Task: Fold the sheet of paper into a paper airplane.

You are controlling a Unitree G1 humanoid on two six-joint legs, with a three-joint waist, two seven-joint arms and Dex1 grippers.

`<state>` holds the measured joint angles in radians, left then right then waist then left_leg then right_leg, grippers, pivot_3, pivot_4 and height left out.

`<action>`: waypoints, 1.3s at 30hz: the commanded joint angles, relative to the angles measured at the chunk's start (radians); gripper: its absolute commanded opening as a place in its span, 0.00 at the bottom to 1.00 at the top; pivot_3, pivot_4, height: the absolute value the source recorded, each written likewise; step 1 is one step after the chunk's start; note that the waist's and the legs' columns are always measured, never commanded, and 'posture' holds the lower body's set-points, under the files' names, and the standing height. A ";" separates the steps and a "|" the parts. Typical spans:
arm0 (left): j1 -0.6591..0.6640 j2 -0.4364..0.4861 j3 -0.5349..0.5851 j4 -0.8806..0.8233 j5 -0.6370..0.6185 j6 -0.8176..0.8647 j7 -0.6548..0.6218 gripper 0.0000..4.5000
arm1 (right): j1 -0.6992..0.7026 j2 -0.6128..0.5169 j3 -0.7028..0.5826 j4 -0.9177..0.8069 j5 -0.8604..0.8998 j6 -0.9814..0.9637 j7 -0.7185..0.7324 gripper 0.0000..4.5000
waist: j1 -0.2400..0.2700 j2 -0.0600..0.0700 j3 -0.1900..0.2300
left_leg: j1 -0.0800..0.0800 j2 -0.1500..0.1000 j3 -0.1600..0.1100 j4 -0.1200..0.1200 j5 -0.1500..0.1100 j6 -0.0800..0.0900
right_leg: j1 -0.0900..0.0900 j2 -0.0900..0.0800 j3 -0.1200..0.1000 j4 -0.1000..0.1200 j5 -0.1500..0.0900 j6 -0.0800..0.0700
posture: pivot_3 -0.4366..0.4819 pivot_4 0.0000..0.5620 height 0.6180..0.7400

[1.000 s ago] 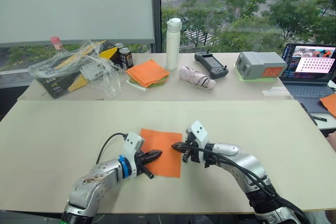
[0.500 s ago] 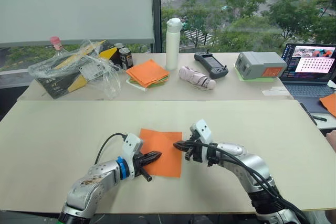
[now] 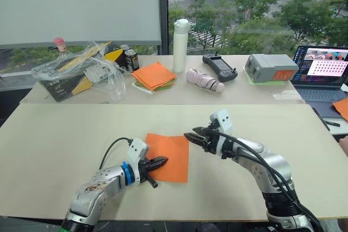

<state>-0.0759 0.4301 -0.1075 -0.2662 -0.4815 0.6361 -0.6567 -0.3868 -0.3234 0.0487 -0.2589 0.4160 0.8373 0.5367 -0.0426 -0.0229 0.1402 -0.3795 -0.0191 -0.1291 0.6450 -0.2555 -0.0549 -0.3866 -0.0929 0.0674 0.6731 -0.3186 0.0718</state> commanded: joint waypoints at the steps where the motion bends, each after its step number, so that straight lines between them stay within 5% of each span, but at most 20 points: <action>1: 0.011 0.012 -0.011 0.027 0.024 0.010 0.000 0.00 | -0.005 0.007 0.003 -0.016 0.005 0.012 -0.021 0.58 | -0.001 0.000 0.000 | 0.000 0.000 0.000 0.000 0.000 0.000 | 0.000 0.000 0.000 0.000 0.000 0.000 | 0.48 0.27 1.00; 30: 0.019 0.001 0.004 0.002 0.018 0.020 0.018 0.00 | 0.003 0.025 0.102 0.010 -0.005 0.036 -0.040 0.58 | -0.001 0.000 0.000 | 0.000 0.000 0.000 0.000 0.000 0.000 | 0.000 0.000 0.000 0.000 0.000 0.000 | 0.48 0.27 1.00; 38: 0.019 0.000 0.006 0.003 0.019 0.019 0.019 0.00 | -0.001 0.018 0.116 0.002 -0.015 0.022 -0.026 0.01 | -0.001 0.000 0.000 | 0.000 0.000 0.000 0.000 0.000 0.000 | 0.000 0.000 0.000 0.000 0.000 0.000 | 0.48 0.27 1.00; 39: 0.019 0.000 0.007 0.003 0.019 0.019 0.019 0.00 | -0.001 0.016 0.122 -0.002 -0.019 0.020 -0.024 0.00 | -0.001 0.000 0.000 | 0.000 0.000 0.000 0.000 0.000 0.000 | 0.000 0.000 0.000 0.000 0.000 0.000 | 0.48 0.27 1.00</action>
<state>-0.0740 0.4271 -0.1042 -0.2698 -0.4754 0.6391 -0.6551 -0.3730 -0.3046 0.1644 -0.2256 0.4011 0.8793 0.5016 -0.0435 -0.0228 0.1401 -0.3793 -0.0191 -0.1291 0.6451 -0.2555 -0.0549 -0.3866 -0.0928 0.0674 0.6732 -0.3186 0.0718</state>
